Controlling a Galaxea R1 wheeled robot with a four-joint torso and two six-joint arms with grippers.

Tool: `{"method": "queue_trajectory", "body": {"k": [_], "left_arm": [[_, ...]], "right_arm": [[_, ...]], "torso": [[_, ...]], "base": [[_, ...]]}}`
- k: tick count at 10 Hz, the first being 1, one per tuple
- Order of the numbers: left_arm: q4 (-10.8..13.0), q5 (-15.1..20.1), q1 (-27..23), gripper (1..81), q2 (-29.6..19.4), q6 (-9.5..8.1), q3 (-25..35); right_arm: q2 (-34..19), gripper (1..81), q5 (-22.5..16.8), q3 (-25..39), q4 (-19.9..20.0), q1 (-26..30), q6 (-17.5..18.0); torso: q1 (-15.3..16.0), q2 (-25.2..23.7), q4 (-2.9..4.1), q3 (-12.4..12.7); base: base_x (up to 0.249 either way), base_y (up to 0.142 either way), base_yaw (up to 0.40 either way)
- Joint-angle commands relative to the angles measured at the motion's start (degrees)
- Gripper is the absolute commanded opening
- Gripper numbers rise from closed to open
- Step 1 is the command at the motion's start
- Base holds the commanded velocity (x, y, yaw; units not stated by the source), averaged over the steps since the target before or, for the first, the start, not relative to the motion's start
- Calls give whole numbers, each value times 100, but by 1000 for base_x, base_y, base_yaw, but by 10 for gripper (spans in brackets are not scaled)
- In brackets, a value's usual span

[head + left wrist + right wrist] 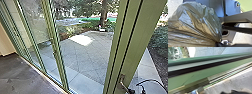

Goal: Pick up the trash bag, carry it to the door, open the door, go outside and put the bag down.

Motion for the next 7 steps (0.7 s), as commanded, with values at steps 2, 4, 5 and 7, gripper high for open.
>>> {"method": "queue_trajectory", "body": {"k": [2,4,5,7], "left_arm": [[-11,365,-140,10,-1,-31,39],[-11,373,-140,10,8,-31,39],[-11,373,-140,10,8,-31,39],[-11,373,-131,10,-1,-31,39]], "right_arm": [[108,811,-2983,-82,87,309,-10],[134,811,-2991,-179,140,486,-1],[143,811,-2983,-240,228,539,-1],[213,811,-2983,-390,457,653,-1]], "torso": [[0,0,0,0],[-5,-2,0,4],[-6,-2,0,4],[-11,-2,0,4]], "base": [[0,0,0],[0,0,0],[0,0,0],[0,0,0]]}}
